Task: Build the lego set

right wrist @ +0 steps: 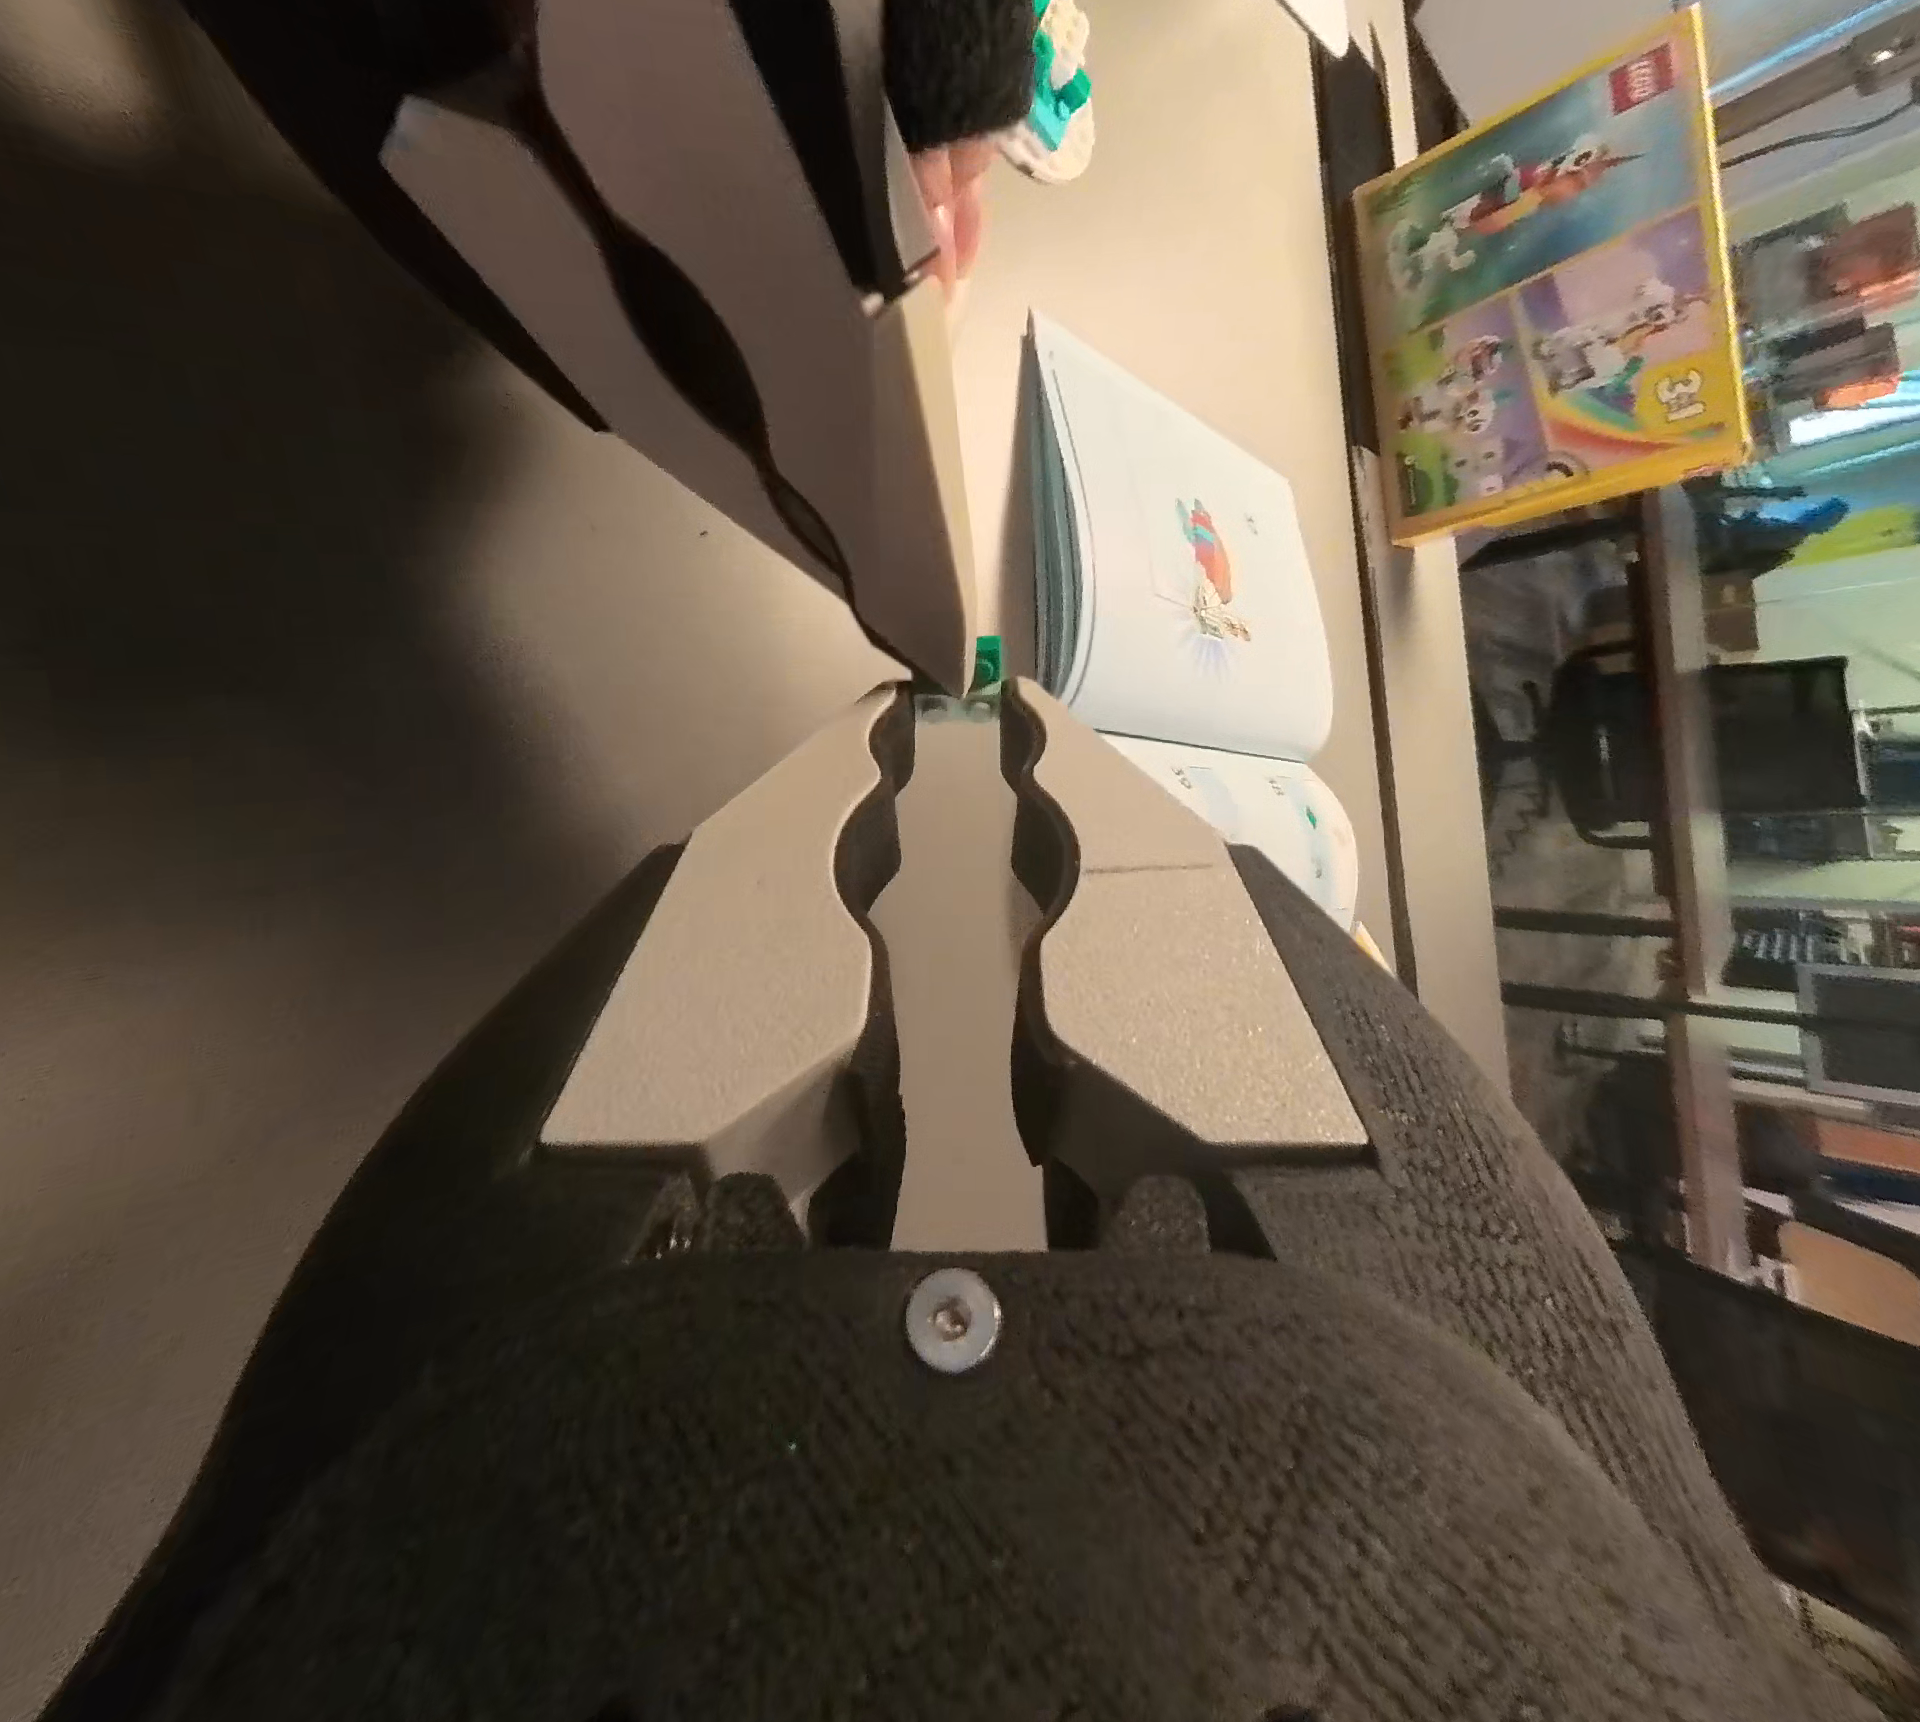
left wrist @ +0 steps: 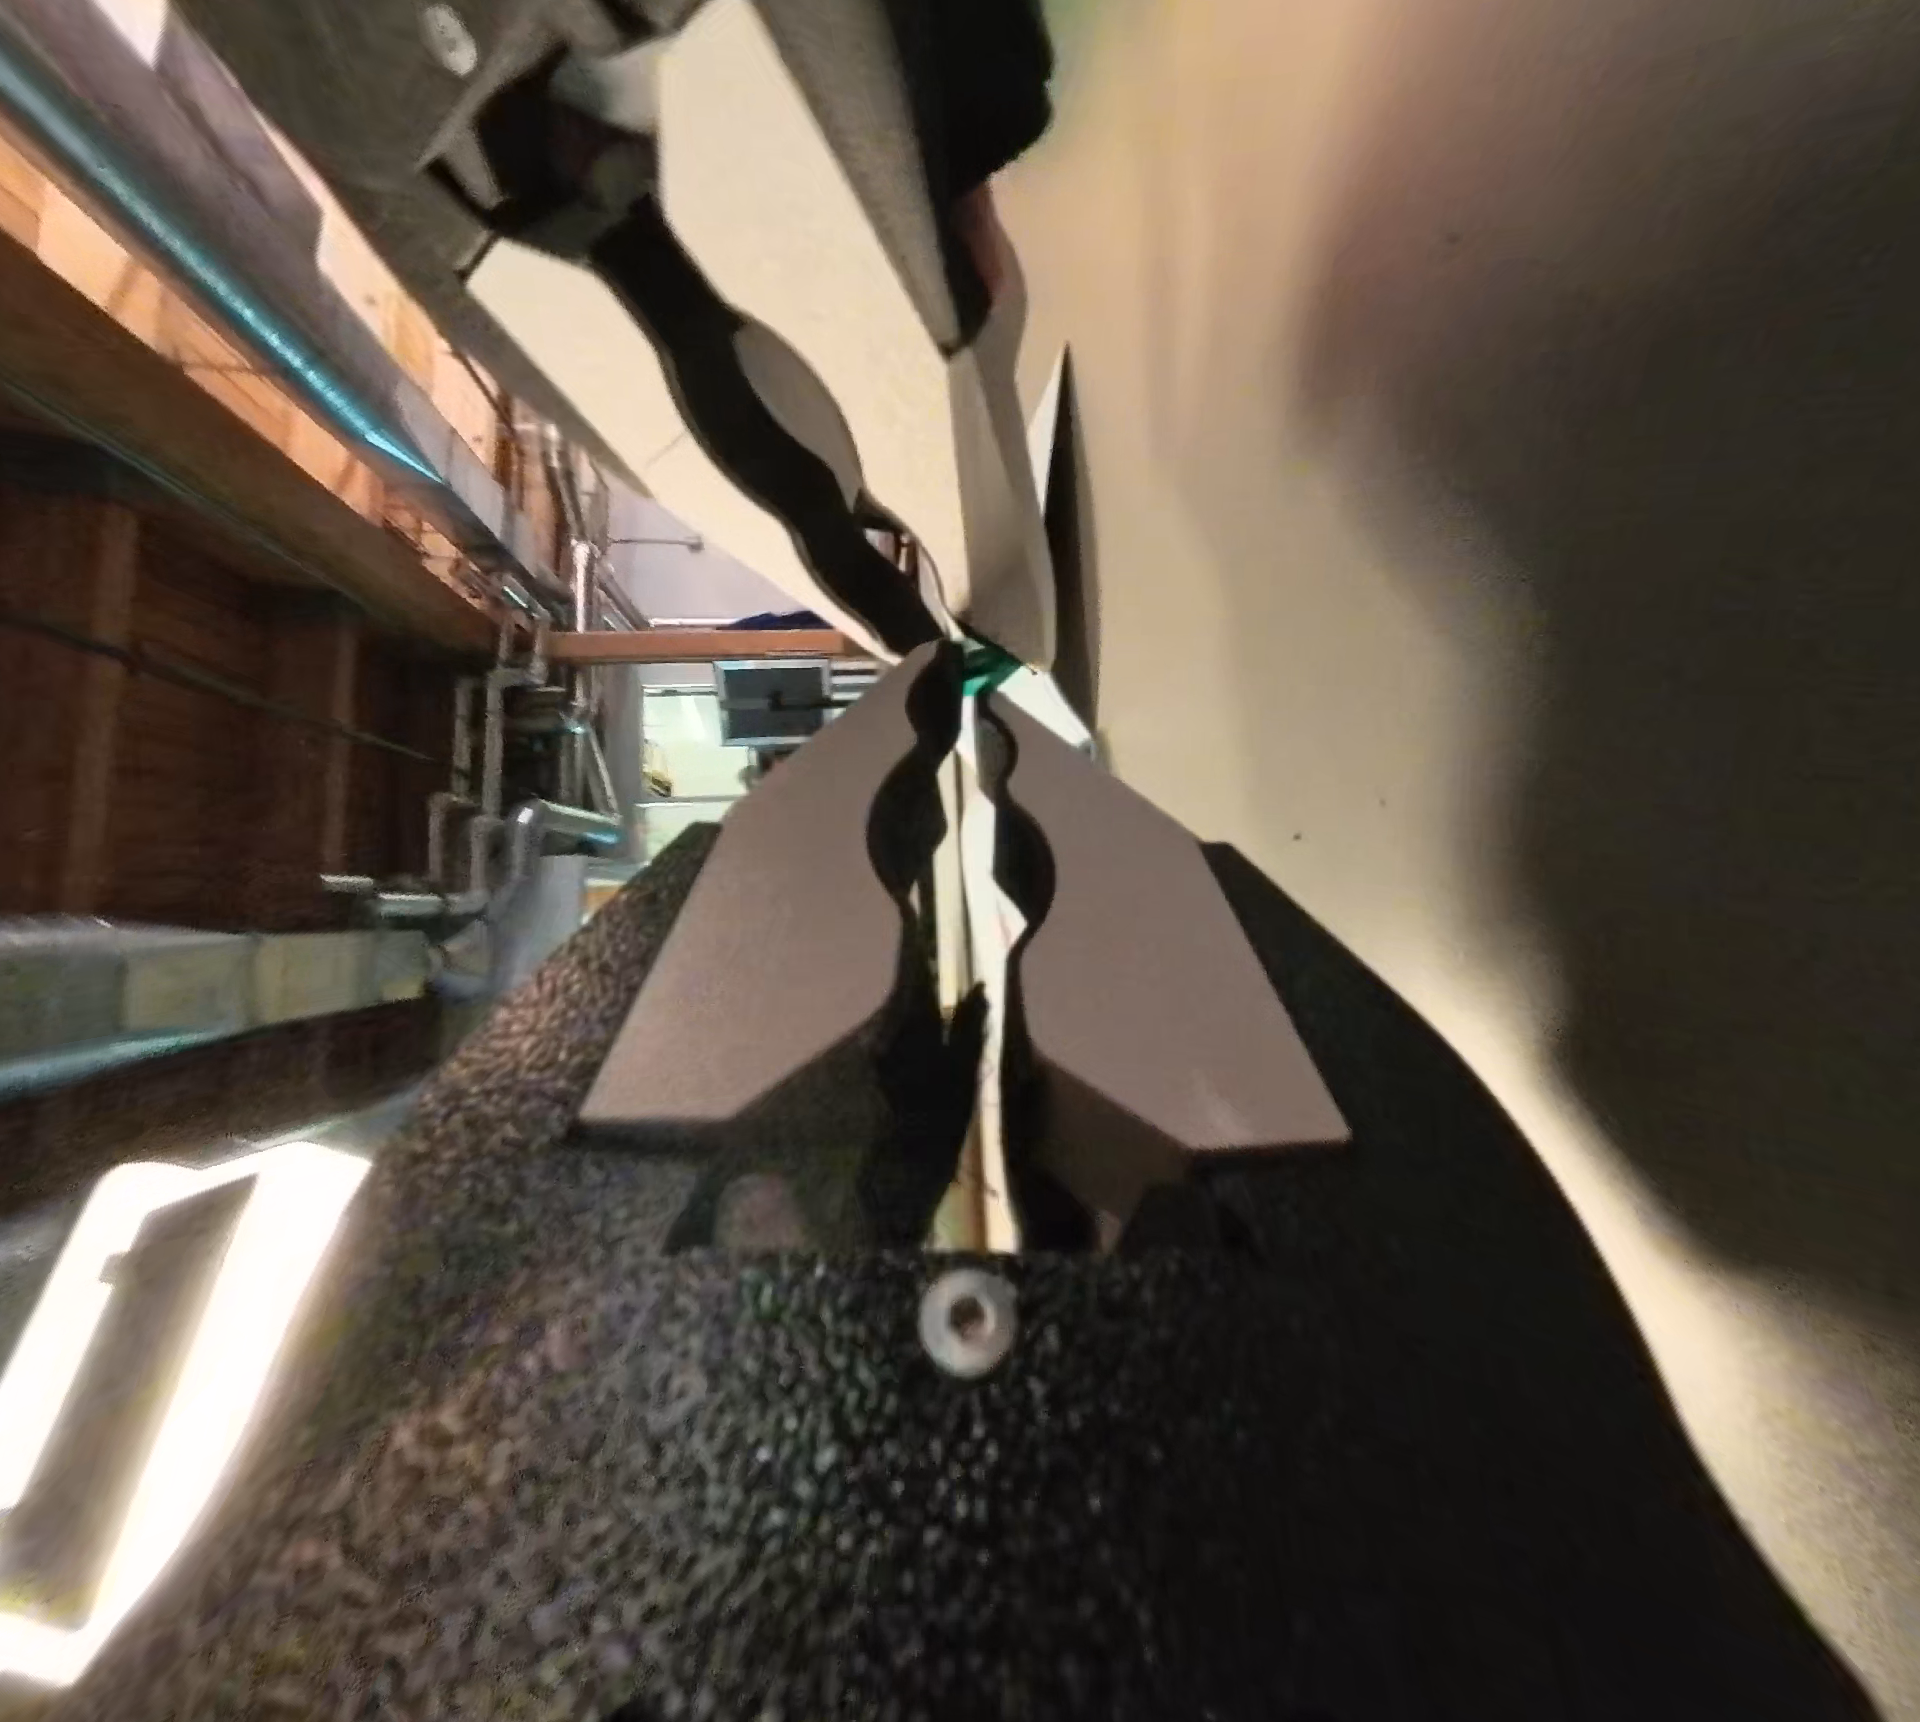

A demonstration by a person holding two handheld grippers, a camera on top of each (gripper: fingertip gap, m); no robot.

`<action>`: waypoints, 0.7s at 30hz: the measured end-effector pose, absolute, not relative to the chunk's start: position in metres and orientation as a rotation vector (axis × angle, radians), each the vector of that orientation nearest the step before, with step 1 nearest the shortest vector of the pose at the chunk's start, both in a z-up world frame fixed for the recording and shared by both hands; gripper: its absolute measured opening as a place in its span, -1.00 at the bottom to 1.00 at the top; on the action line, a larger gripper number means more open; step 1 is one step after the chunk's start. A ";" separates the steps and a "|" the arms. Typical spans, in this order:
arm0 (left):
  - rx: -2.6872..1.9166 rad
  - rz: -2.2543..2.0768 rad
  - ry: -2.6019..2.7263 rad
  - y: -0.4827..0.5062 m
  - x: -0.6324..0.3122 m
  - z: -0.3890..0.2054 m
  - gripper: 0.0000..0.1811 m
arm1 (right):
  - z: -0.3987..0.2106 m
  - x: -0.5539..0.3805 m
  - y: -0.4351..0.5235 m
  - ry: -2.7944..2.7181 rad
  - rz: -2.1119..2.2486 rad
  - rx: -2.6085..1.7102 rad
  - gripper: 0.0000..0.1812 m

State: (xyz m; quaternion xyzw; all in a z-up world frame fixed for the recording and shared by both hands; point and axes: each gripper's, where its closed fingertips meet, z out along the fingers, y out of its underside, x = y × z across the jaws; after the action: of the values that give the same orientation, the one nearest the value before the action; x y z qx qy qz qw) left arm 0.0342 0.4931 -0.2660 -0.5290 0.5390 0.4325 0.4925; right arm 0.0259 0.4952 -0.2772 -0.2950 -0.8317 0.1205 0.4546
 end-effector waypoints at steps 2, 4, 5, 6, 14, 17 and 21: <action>-1.360 0.973 1.201 0.495 0.031 -0.260 -0.92 | -0.274 0.024 0.498 -2.019 0.286 -0.704 -0.84; -1.462 0.850 1.072 0.496 0.027 -0.256 -0.87 | -0.269 0.021 0.503 -1.970 0.249 -0.668 -0.84; -1.506 0.734 0.989 0.495 0.028 -0.252 -0.84 | -0.265 0.021 0.507 -1.940 0.211 -0.645 -0.84; -1.547 0.604 0.908 0.494 0.030 -0.248 -0.81 | -0.262 0.021 0.510 -1.917 0.188 -0.622 -0.84; -1.690 -0.139 0.402 0.494 0.027 -0.231 -0.81 | -0.238 0.015 0.501 -1.752 0.077 -0.408 -0.84; -1.702 -0.152 0.389 0.494 0.025 -0.233 -0.88 | -0.238 0.013 0.498 -1.751 0.064 -0.395 -0.84; -1.720 -0.154 0.391 0.494 0.026 -0.236 -0.92 | -0.239 0.012 0.497 -1.748 0.044 -0.392 -0.83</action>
State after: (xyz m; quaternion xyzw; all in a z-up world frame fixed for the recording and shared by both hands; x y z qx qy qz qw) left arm 0.0265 0.4943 -0.2356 -0.7520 0.1709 -0.0673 0.6331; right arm 0.0117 0.4967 -0.2389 -0.1709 -0.7616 0.0191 0.6249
